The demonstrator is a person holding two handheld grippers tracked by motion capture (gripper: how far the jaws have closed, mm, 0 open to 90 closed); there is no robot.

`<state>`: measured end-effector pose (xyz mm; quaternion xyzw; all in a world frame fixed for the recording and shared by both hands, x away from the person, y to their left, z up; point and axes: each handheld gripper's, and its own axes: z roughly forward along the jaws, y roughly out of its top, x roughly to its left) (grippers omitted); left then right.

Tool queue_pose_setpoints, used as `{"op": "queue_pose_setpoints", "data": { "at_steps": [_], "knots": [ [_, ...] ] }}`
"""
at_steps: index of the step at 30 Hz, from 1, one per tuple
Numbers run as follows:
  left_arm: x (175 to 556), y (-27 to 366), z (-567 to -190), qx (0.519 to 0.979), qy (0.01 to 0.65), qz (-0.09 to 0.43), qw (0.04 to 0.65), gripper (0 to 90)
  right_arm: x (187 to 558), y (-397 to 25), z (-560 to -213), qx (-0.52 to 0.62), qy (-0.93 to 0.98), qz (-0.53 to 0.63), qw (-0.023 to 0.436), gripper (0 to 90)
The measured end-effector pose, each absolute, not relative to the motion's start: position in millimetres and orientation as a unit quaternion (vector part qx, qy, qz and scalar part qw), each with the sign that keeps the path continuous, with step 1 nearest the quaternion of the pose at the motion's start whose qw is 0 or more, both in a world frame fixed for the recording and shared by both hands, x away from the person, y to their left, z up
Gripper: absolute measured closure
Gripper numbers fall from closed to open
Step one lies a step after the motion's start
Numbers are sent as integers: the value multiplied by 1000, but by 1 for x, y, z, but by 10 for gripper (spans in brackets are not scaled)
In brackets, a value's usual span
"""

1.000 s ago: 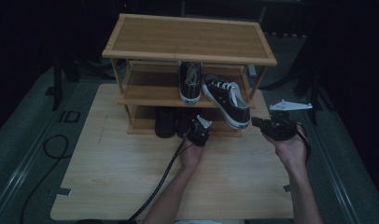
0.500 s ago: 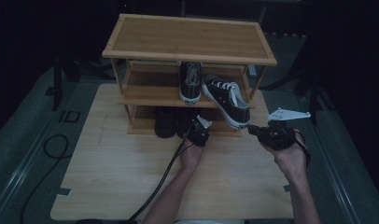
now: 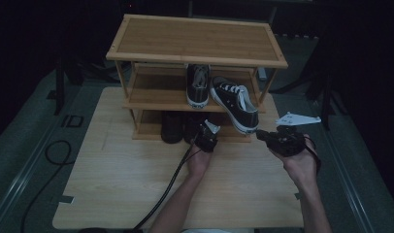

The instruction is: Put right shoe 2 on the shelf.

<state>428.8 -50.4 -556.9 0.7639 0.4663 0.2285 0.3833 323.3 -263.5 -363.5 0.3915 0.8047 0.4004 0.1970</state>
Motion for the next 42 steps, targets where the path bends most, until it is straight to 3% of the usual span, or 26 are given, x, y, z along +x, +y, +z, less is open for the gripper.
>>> {"op": "queue_pose_setpoints", "data": {
  "at_steps": [42],
  "knots": [
    [429,-50,-557,762,470,228,384,900,337,-223,-366,358,815,421,177,900]
  ]
}}
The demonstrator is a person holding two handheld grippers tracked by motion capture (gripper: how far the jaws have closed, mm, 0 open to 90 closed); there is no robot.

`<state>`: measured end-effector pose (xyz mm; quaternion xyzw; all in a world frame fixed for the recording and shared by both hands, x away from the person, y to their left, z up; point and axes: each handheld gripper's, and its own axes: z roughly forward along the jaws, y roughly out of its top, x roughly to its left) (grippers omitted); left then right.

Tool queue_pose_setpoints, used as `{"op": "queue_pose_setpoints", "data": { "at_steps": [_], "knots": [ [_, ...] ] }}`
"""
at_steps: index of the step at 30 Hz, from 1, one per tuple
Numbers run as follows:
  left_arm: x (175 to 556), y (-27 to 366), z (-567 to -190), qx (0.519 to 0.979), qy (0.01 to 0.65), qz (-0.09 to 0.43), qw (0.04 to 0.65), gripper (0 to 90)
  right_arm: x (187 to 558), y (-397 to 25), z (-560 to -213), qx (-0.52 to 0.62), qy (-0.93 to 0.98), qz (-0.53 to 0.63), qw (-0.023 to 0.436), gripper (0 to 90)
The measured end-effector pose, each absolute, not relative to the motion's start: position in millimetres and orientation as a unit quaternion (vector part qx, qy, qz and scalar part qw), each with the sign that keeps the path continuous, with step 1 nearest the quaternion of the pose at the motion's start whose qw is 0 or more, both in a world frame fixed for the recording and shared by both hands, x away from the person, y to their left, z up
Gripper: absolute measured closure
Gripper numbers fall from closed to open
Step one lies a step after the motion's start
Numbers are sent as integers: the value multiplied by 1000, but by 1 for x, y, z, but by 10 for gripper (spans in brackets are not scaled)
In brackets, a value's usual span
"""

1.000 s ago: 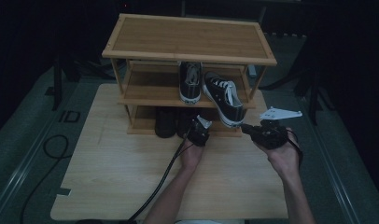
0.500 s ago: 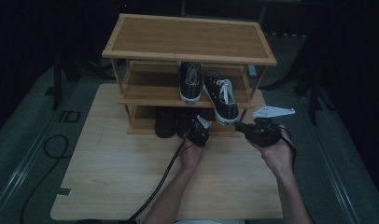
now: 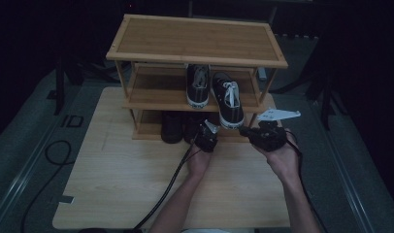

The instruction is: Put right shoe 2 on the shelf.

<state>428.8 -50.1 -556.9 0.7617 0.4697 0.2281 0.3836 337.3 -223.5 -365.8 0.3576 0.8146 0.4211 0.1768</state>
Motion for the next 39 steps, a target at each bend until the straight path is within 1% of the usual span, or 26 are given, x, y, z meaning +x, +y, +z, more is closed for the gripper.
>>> {"op": "queue_pose_setpoints", "data": {
  "at_steps": [15,39],
  "knots": [
    [429,-50,-557,762,469,227,384,900,341,-212,-366,350,817,426,167,900],
    [429,-50,-557,762,469,227,384,900,351,-202,-366,349,815,432,167,900]
  ]
}}
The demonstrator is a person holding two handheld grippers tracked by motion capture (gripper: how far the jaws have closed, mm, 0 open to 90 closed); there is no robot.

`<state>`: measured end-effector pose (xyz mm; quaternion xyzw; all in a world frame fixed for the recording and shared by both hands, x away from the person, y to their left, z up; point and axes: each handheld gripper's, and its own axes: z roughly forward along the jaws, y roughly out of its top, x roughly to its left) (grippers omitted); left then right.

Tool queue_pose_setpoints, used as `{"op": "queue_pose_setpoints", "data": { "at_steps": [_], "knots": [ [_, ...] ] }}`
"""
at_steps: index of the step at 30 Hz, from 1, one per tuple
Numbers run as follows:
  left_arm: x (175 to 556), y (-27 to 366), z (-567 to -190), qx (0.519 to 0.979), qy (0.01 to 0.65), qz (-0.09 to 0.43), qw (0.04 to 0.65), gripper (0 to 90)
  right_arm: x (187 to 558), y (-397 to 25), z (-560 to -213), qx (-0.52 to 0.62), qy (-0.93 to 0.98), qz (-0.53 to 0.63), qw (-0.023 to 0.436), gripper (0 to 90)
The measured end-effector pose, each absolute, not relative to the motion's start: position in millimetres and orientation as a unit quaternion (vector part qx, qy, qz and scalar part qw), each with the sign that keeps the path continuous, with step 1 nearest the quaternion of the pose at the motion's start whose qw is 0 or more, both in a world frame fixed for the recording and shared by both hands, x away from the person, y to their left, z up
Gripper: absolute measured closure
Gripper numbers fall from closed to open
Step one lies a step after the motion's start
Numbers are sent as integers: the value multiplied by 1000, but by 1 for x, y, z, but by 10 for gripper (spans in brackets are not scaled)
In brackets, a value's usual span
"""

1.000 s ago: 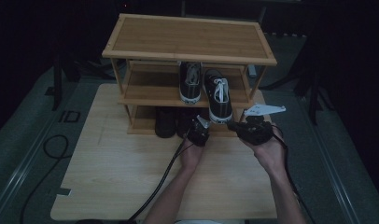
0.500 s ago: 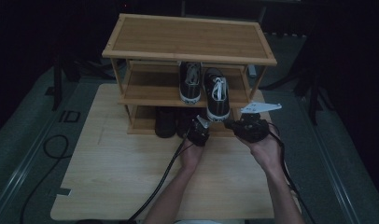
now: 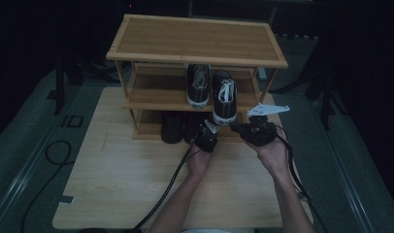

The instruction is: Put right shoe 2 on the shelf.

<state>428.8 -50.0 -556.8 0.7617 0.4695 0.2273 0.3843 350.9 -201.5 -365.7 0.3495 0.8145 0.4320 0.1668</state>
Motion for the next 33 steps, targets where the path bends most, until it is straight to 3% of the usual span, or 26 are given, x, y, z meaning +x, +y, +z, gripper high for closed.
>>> {"op": "queue_pose_setpoints", "data": {
  "at_steps": [33],
  "knots": [
    [429,-50,-557,761,470,228,384,900,372,-192,-371,360,817,420,161,900]
  ]
}}
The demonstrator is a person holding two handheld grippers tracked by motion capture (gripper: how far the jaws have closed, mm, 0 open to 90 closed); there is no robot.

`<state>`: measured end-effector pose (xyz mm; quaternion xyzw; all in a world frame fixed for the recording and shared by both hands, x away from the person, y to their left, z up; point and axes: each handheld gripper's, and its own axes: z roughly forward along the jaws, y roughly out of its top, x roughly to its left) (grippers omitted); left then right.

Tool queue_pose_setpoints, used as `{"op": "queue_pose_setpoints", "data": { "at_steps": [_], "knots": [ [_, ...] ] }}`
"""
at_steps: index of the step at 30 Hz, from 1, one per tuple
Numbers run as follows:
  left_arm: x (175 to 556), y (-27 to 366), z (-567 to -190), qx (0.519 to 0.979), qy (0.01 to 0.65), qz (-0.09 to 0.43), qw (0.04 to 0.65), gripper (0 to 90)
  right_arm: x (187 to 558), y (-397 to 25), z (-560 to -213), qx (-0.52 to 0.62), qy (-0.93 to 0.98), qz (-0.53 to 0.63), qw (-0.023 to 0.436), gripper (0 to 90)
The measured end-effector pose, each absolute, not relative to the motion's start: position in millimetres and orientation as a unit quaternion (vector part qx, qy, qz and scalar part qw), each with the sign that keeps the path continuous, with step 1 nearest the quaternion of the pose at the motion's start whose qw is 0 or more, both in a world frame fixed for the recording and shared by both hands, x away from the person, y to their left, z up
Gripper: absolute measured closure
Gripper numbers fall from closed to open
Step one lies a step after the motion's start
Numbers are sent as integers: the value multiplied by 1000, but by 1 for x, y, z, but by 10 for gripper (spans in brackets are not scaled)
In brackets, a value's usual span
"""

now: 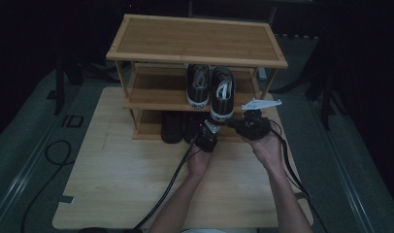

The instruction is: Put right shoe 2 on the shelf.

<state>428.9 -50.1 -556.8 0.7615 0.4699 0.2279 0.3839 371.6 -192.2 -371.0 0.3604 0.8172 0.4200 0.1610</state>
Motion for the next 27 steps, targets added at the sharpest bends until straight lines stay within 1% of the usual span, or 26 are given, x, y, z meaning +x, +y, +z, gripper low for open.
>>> {"op": "queue_pose_setpoints", "data": {
  "at_steps": [27],
  "knots": [
    [429,-50,-557,761,470,229,383,900,385,-187,-372,362,820,413,160,900]
  ]
}}
